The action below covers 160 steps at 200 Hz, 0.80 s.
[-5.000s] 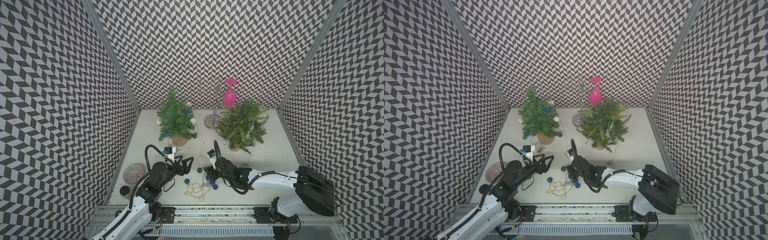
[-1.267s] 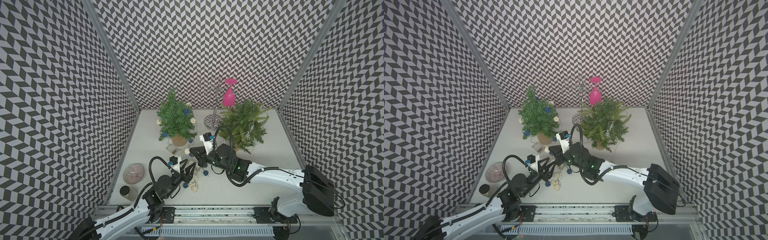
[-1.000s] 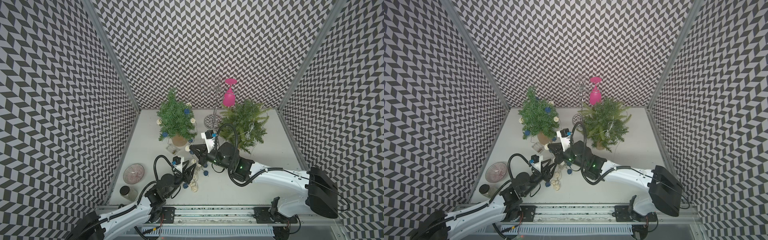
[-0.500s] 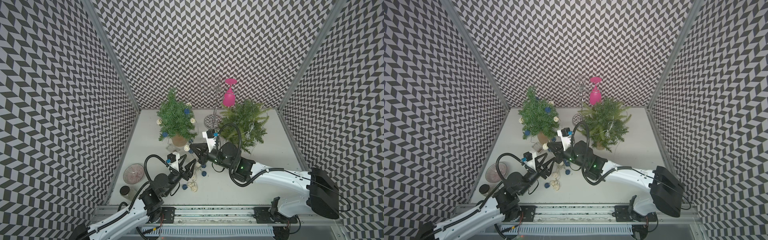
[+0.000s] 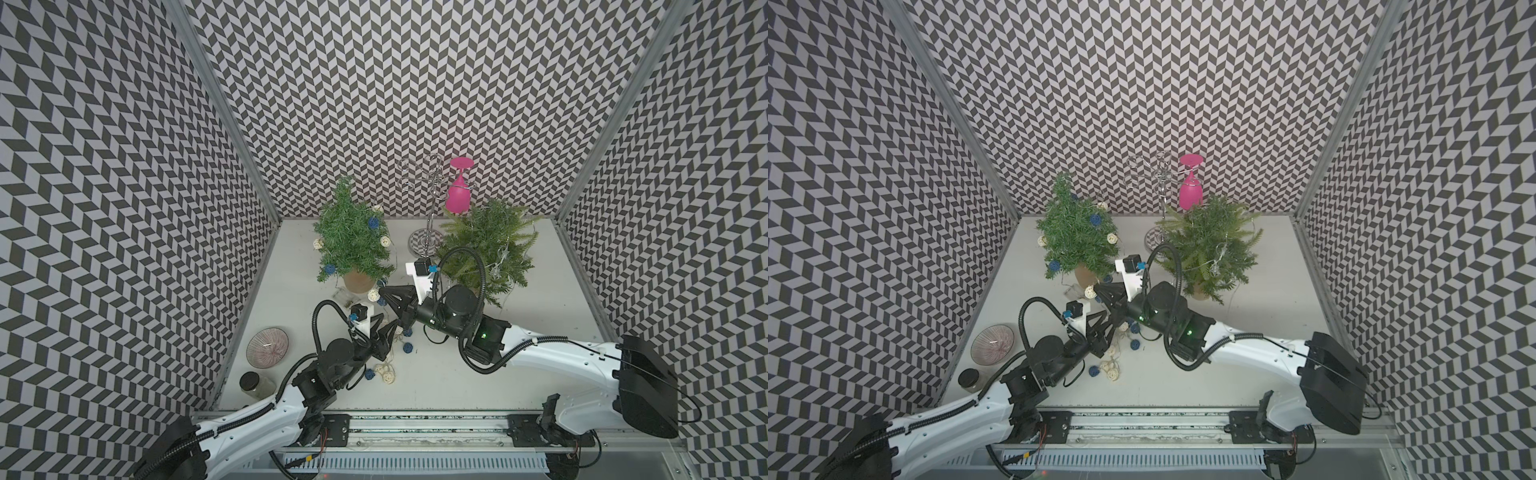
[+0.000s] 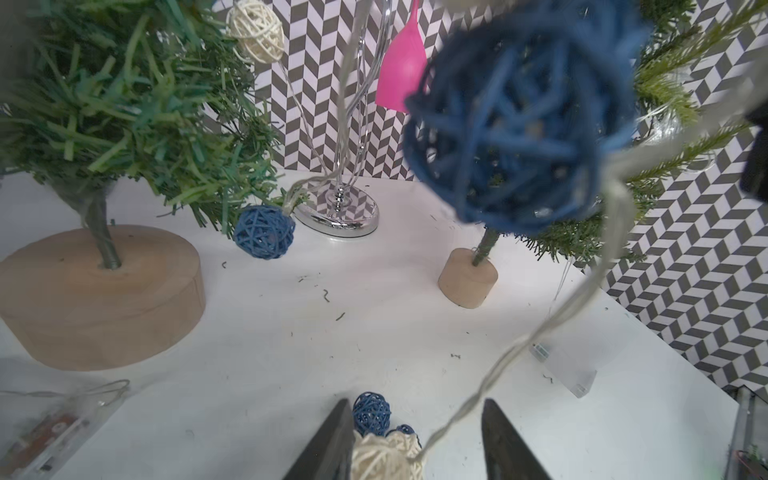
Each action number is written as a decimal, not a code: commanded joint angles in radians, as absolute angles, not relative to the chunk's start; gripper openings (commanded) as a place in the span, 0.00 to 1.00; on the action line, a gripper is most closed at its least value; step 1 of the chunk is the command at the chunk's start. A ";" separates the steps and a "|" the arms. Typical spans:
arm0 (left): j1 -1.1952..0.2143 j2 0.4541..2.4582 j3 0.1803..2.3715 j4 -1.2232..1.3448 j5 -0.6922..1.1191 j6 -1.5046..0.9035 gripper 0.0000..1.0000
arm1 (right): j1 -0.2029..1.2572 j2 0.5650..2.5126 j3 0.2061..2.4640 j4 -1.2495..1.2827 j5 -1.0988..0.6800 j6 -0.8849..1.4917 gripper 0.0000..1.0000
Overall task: Wrap string light around the christmas tree
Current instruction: Wrap the light string around the Christmas tree.
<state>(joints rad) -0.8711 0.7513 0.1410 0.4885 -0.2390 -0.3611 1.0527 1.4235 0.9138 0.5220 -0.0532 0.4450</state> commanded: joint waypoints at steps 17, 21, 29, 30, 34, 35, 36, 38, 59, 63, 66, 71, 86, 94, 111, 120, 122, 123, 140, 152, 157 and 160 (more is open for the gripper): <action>-0.876 0.730 0.173 0.533 -0.256 -0.375 0.06 | 1.058 1.392 0.902 0.591 -0.043 0.459 0.00; -0.877 0.722 0.176 0.519 -0.255 -0.378 0.01 | 1.059 1.391 0.900 0.588 -0.034 0.458 0.00; -0.876 0.698 0.176 0.491 -0.258 -0.388 0.00 | 1.058 1.386 0.895 0.584 -0.015 0.458 0.00; -0.876 0.694 0.176 0.490 -0.258 -0.388 0.00 | 1.058 1.385 0.895 0.584 -0.013 0.458 0.00; -0.876 0.679 0.173 0.481 -0.257 -0.388 0.00 | 1.057 1.382 0.890 0.583 -0.003 0.459 0.00; -0.876 0.674 0.173 0.479 -0.256 -0.388 0.00 | 1.057 1.381 0.890 0.584 -0.001 0.459 0.00; -0.876 0.668 0.172 0.478 -0.254 -0.388 0.00 | 1.055 1.381 0.889 0.583 0.000 0.460 0.00; -0.877 0.661 0.170 0.477 -0.252 -0.388 0.00 | 1.054 1.380 0.886 0.584 0.003 0.461 0.00; -0.875 0.567 0.164 0.431 -0.236 -0.388 0.00 | 1.041 1.371 0.873 0.595 0.003 0.465 0.00; -0.875 0.550 0.168 0.411 -0.238 -0.401 0.00 | 1.041 1.371 0.873 0.595 0.003 0.466 0.00; -0.874 0.539 0.168 0.400 -0.240 -0.414 0.00 | 1.039 1.371 0.871 0.594 0.003 0.465 0.00; -0.874 0.520 0.168 0.385 -0.244 -0.421 0.00 | 1.038 1.371 0.873 0.589 0.003 0.465 0.00; -0.874 0.480 0.166 0.352 -0.246 -0.426 0.00 | 1.031 1.373 0.872 0.587 0.002 0.467 0.00; -0.874 0.445 0.172 0.335 -0.244 -0.425 0.00 | 1.024 1.378 0.874 0.587 0.002 0.469 0.00; -0.874 0.426 0.194 0.285 -0.245 -0.422 0.00 | 1.011 1.386 0.880 0.586 -0.006 0.474 0.00; -0.875 0.413 0.197 0.274 -0.251 -0.421 0.00 | 1.001 1.391 0.883 0.582 -0.010 0.476 0.00; -0.874 0.412 0.197 0.272 -0.253 -0.420 0.00 | 0.997 1.393 0.883 0.581 -0.012 0.476 0.00; -0.874 0.410 0.197 0.271 -0.254 -0.419 0.00 | 0.996 1.393 0.883 0.581 -0.011 0.477 0.00; -0.874 0.379 0.213 0.227 -0.276 -0.417 0.00 | 0.977 1.394 0.888 0.574 -0.020 0.481 0.00; -0.873 0.350 0.221 0.207 -0.278 -0.413 0.00 | 0.969 1.390 0.893 0.559 -0.016 0.477 0.04; -0.872 0.338 0.228 0.196 -0.279 -0.411 0.00 | 0.966 1.390 0.895 0.553 -0.014 0.474 0.05; -0.871 0.329 0.233 0.190 -0.279 -0.411 0.00 | 0.964 1.390 0.896 0.550 -0.015 0.471 0.05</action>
<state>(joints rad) -0.8707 0.3828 0.1833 0.2600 -0.2512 -0.4061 0.9783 1.3952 0.8822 0.5247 -0.0158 0.4652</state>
